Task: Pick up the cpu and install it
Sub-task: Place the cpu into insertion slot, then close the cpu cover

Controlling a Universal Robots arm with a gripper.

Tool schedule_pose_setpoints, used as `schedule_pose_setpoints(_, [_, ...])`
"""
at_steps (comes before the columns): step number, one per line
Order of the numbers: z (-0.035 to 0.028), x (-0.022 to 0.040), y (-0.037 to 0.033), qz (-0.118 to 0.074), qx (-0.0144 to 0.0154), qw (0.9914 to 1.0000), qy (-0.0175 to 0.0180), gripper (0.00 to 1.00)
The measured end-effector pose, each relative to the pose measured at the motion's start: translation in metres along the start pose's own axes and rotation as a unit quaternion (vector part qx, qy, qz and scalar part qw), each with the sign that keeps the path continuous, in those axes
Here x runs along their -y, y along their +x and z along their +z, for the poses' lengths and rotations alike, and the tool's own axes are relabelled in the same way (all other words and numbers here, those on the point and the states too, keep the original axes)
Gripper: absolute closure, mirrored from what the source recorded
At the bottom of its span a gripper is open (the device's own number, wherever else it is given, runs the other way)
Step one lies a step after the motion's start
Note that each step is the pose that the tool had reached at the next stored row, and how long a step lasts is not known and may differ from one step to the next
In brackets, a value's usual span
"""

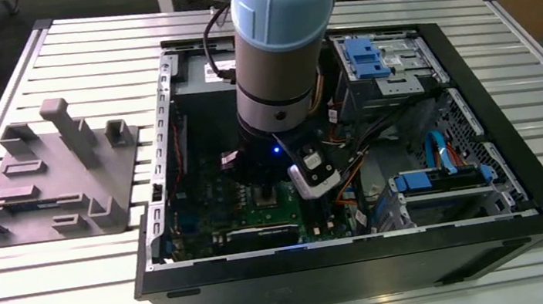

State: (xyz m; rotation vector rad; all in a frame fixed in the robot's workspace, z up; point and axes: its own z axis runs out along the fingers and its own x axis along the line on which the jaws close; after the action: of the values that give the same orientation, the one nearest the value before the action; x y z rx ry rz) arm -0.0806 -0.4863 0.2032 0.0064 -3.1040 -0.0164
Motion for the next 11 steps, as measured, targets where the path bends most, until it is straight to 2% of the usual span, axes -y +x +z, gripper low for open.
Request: schedule_pose_setpoints(11, [-0.0002,0.0000,0.0000,0.000,0.0000,1.00000,0.0000,0.90])
